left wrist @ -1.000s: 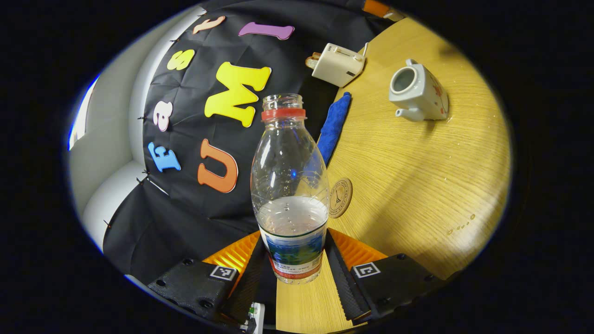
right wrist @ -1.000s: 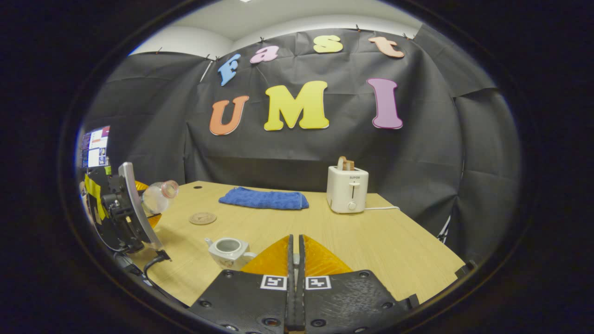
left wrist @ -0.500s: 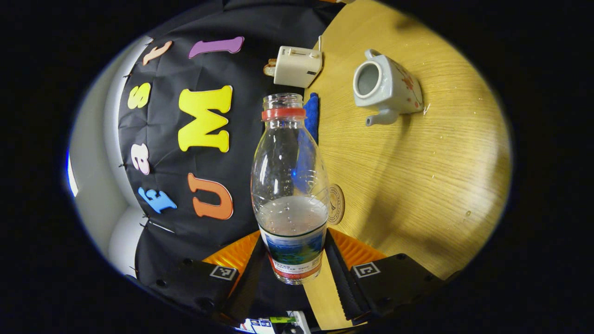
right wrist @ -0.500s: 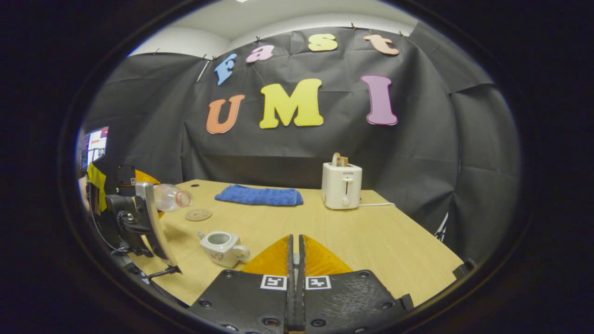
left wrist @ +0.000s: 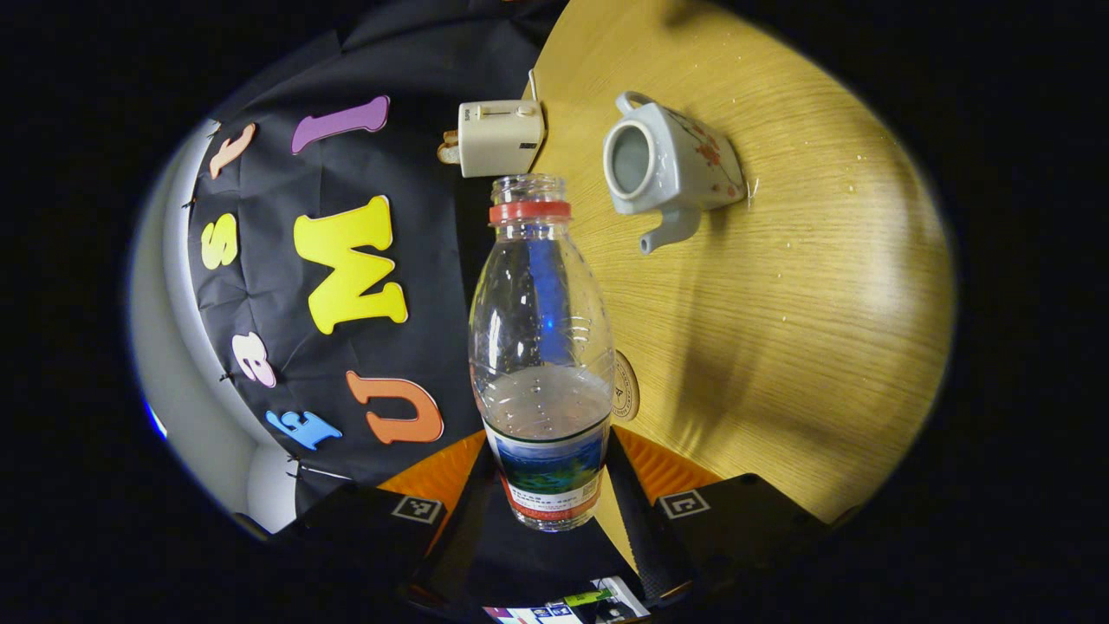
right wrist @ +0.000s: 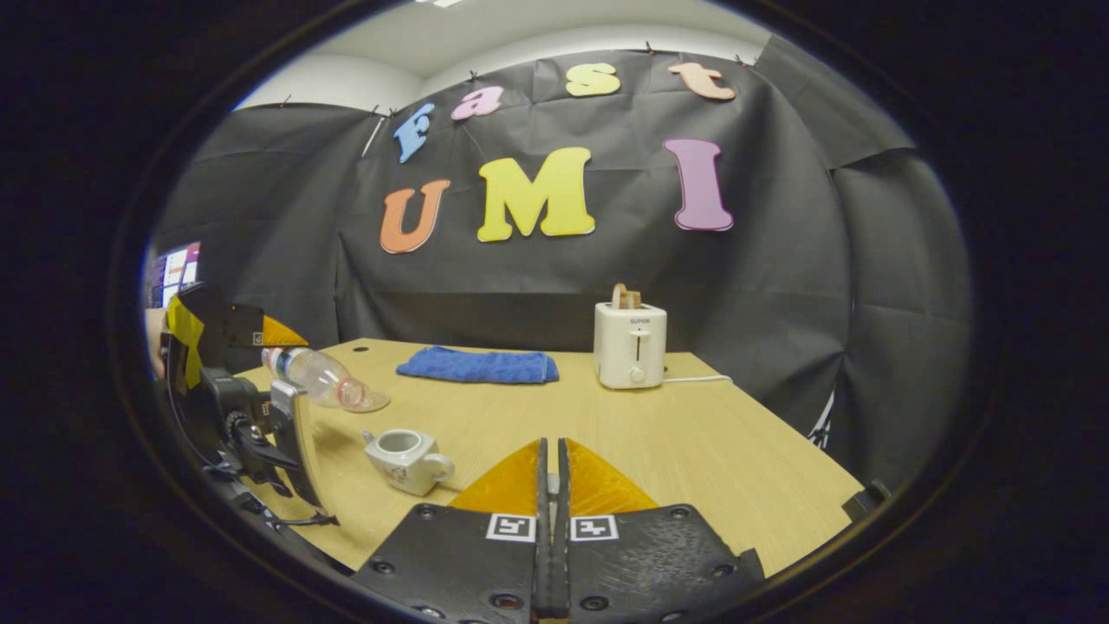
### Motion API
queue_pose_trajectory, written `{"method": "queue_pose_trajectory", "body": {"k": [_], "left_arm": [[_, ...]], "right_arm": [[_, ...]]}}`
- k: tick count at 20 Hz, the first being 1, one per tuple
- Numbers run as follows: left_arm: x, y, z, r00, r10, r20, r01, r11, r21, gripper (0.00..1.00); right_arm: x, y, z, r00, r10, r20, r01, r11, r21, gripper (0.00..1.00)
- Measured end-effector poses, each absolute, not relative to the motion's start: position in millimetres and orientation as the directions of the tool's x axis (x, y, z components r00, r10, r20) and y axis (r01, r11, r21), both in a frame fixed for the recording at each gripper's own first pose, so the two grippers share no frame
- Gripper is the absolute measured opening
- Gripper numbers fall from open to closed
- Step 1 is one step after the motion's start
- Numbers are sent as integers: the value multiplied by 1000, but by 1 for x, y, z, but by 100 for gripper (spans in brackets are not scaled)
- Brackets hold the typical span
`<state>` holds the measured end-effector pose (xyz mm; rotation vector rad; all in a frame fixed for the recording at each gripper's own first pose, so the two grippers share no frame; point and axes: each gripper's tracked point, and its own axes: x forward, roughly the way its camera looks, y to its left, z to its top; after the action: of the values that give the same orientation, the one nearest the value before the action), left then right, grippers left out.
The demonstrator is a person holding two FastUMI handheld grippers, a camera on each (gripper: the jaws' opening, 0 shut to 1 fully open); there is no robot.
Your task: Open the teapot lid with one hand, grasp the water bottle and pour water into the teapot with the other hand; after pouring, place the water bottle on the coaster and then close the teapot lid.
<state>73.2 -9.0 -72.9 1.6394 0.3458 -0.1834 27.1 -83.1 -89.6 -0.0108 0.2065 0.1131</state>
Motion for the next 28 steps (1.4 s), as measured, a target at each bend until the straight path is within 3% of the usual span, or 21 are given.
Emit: {"method": "queue_pose_trajectory", "body": {"k": [4, 13, 14, 15, 28], "left_arm": [[71, -13, -75, 932, 135, -337, 352, -106, 930, 75], [78, -18, -66, 928, 150, -340, 367, -218, 904, 76], [78, -17, -65, 928, 150, -340, 367, -227, 902, 80], [79, -18, -65, 926, 151, -345, 373, -239, 897, 76], [82, -25, -58, 924, 189, -332, 379, -340, 861, 76]], "right_arm": [[27, -88, -87, 974, 110, -197, -109, 994, 12, 0], [27, -96, -86, 976, 106, -190, -100, 994, 40, 0], [27, -96, -87, 975, 107, -193, -101, 994, 40, 0], [27, -96, -87, 975, 108, -196, -102, 994, 40, 0], [27, -100, -92, 973, 114, -201, -105, 993, 53, 0]]}}
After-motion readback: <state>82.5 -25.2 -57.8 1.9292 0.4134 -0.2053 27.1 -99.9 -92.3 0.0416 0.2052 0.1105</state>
